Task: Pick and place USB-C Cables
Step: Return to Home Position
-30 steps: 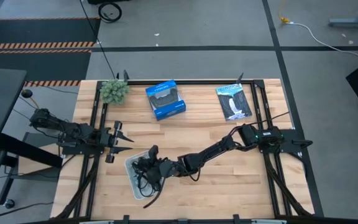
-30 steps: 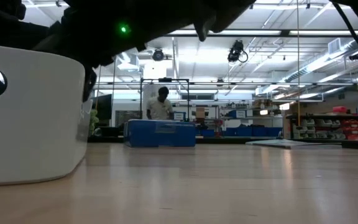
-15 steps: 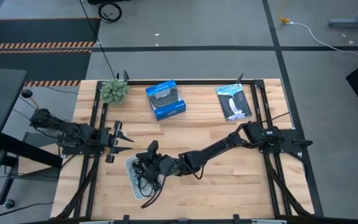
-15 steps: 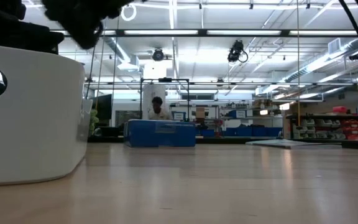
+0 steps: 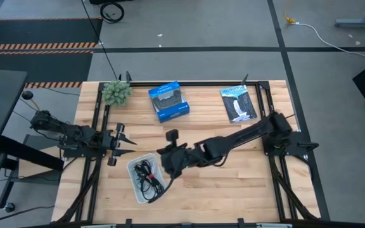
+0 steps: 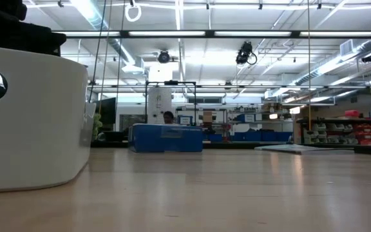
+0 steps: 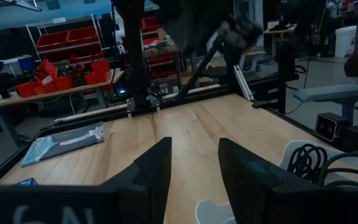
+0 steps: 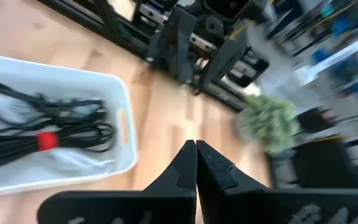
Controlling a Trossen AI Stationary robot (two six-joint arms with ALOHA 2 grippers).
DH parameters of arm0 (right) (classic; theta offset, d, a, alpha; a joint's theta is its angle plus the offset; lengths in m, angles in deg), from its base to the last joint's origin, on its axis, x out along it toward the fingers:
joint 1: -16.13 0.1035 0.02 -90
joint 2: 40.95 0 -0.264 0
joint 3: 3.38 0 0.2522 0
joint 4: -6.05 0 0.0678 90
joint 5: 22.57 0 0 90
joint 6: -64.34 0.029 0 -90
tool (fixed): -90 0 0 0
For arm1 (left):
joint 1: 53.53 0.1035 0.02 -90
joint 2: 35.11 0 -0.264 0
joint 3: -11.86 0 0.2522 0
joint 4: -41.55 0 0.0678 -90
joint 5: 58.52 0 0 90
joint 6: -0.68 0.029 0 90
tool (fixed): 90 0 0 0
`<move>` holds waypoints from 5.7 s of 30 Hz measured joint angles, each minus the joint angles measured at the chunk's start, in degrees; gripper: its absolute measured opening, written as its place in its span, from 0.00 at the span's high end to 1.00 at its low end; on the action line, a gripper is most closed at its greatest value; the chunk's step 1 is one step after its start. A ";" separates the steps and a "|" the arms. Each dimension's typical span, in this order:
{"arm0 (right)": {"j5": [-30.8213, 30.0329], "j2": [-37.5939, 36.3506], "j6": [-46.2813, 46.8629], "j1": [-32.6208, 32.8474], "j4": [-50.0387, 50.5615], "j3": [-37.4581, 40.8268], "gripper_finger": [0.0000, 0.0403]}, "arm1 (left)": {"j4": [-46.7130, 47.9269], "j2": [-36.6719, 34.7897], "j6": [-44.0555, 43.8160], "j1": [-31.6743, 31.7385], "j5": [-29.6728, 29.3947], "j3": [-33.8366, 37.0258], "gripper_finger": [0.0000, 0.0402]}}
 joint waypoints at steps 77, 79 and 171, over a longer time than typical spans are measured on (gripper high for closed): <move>4.99 -92.31 -2.02 -3.97 -78.62 102.07 0.99 | 0.10 0.00 0.01 -0.01 0.00 0.01 0.65; 5.17 -94.84 -2.09 -2.66 -75.55 102.07 0.99 | 0.10 0.00 0.00 -0.01 -0.02 0.01 0.65; 39.66 -109.15 32.75 -18.91 -26.09 102.18 0.96 | 0.12 0.00 -0.01 -0.01 -0.02 0.02 0.65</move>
